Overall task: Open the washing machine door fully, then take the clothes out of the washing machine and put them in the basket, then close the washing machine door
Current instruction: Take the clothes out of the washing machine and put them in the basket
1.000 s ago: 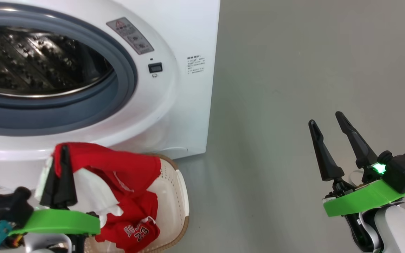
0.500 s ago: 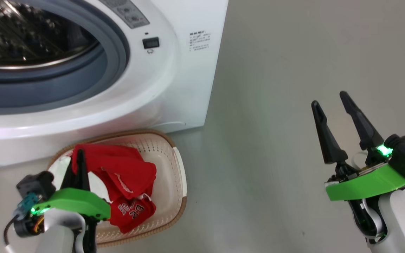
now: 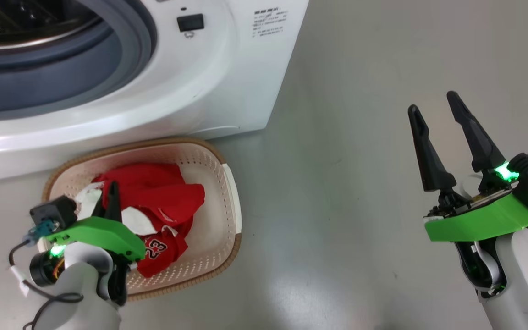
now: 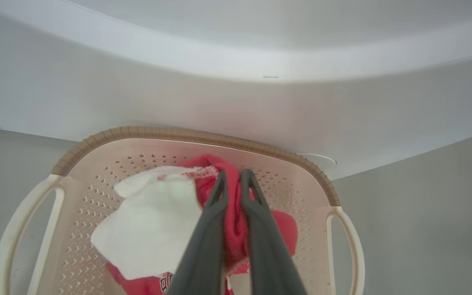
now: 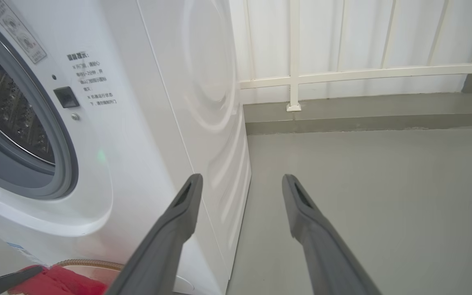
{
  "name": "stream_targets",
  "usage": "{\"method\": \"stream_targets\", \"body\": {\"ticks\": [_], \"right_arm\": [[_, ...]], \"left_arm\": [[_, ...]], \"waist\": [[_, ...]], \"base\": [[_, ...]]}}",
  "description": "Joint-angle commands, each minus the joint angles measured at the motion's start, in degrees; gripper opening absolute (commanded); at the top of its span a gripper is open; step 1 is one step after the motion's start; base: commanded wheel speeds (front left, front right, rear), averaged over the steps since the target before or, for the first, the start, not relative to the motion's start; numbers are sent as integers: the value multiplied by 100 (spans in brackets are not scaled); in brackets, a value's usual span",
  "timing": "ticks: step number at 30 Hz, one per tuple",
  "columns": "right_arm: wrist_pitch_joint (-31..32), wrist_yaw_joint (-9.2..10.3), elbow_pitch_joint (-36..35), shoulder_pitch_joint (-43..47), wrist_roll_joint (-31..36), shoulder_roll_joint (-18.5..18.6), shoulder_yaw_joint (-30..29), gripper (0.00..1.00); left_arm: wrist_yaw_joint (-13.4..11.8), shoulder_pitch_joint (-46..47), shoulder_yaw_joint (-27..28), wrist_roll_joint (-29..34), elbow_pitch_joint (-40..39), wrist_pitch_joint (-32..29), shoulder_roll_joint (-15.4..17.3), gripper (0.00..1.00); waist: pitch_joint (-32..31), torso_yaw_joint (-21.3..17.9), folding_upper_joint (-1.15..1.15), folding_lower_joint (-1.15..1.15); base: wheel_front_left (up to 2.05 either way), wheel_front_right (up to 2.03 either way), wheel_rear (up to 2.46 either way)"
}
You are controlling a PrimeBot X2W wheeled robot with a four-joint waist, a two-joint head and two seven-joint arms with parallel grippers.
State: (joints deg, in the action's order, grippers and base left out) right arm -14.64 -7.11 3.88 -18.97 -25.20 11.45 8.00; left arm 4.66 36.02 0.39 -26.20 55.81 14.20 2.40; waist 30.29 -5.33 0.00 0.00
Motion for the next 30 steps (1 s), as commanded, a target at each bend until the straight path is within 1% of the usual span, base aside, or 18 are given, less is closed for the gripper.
{"method": "stream_targets", "body": {"ticks": [1, 7, 8, 9, 12, 14, 15, 17, 24, 30], "right_arm": [[-36, -37, -151, -23, 15, 36, 102, 100], [-36, -37, -147, -111, 16, -1, 136, 100], [-36, -37, -148, -118, 15, -5, 136, 100], [-36, -37, -146, -122, 14, -10, 135, 100], [-36, -37, -125, -136, 10, -25, 144, 100], [-36, -37, -104, -143, 6, -35, 153, 100], [-36, -37, -93, -145, 5, -40, 155, 100], [-36, -37, -62, -143, 9, -57, 138, 100], [-36, -37, -8, -73, 97, -83, 49, 100], [-36, -37, 69, 62, 194, -109, -14, 100]], "left_arm": [[55, 43, 113, 53, 70, 65, 138, 0], [49, 294, 44, 227, 641, 77, 204, 0], [41, 323, 46, 240, 726, 78, 214, 5], [41, 355, 62, 235, 800, 78, 215, 17], [15, 423, 42, 295, 957, 78, 216, 42], [0, 438, 54, 323, 978, 79, 223, 57], [-17, 433, 63, 351, 923, 79, 234, 69], [-42, 381, 75, 437, 734, 79, 245, 100], [-178, -31, 412, 639, -154, 79, 213, 100], [11, -440, 608, 771, -844, 79, 132, 100]], "waist": [[120, 1, 0, 0], [252, -36, 0, 0], [274, -40, 0, 0], [292, -44, 0, 0], [311, -63, 0, 0], [301, -76, 0, 0], [292, -81, 0, 0], [251, -92, 0, 0], [-82, -76, 0, 0], [-491, -34, 0, 0]], "base": [[0, 0, 0], [0, 0, 0], [0, 0, 0], [0, 0, 0], [0, 0, 0], [0, 0, 0], [0, 0, 0], [0, 0, 0], [0, 0, 0], [0, 0, 0]]}}
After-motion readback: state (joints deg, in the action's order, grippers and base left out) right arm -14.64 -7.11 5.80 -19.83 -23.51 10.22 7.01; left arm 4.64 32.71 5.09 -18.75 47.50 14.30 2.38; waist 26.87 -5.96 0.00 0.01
